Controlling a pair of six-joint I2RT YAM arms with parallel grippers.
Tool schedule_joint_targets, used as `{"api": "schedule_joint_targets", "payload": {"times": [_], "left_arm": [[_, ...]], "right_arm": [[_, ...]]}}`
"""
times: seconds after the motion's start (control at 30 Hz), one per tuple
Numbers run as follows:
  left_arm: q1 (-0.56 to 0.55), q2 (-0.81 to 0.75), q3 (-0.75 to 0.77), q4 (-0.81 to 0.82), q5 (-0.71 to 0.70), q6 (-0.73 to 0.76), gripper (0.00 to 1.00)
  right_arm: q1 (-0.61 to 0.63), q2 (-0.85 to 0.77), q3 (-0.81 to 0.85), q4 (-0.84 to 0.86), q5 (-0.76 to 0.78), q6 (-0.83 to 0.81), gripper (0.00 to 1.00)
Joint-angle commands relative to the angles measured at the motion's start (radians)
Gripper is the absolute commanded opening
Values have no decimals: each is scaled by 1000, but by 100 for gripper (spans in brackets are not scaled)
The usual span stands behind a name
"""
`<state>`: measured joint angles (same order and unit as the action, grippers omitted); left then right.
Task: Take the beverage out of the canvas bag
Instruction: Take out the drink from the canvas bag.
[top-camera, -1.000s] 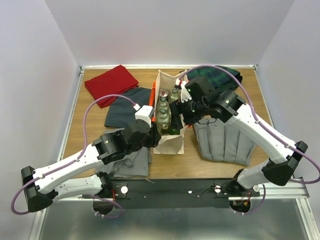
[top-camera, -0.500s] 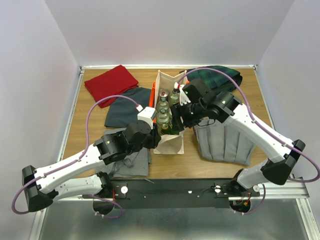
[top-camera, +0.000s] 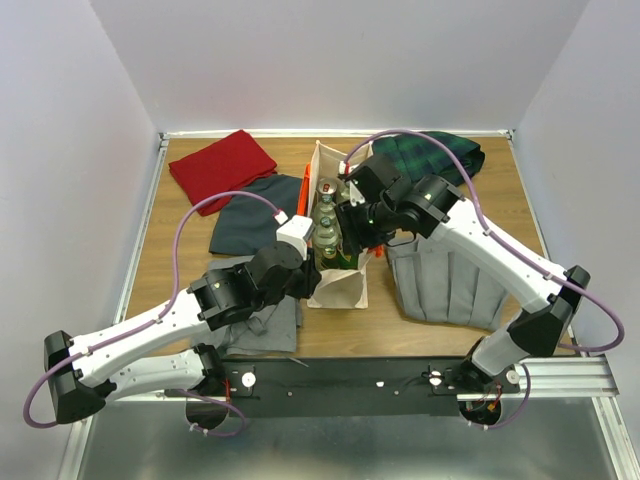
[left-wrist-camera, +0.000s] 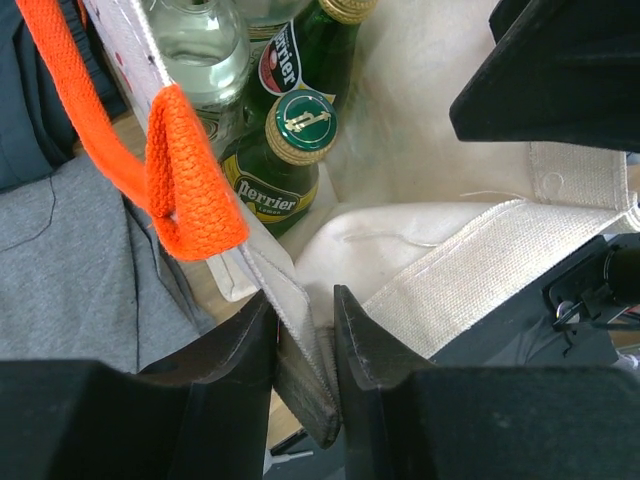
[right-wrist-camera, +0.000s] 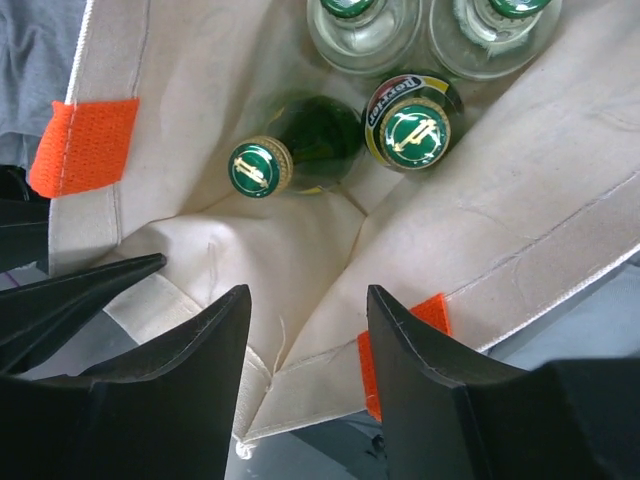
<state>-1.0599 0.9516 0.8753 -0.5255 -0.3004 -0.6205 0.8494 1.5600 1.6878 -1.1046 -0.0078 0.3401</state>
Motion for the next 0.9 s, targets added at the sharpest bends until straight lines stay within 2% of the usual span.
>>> {"api": "schedule_joint_targets", "payload": {"times": [0.0, 0.27, 0.87], "left_arm": [[-14, 16, -33, -117, 66, 57, 32], [-12, 39, -22, -111, 66, 70, 32], [-14, -30, -19, -146, 7, 41, 33]], "right_arm": [[30, 38, 41, -31, 29, 10, 59], [85, 120, 122, -31, 65, 27, 63], [105, 141, 46, 91, 114, 50, 66]]}}
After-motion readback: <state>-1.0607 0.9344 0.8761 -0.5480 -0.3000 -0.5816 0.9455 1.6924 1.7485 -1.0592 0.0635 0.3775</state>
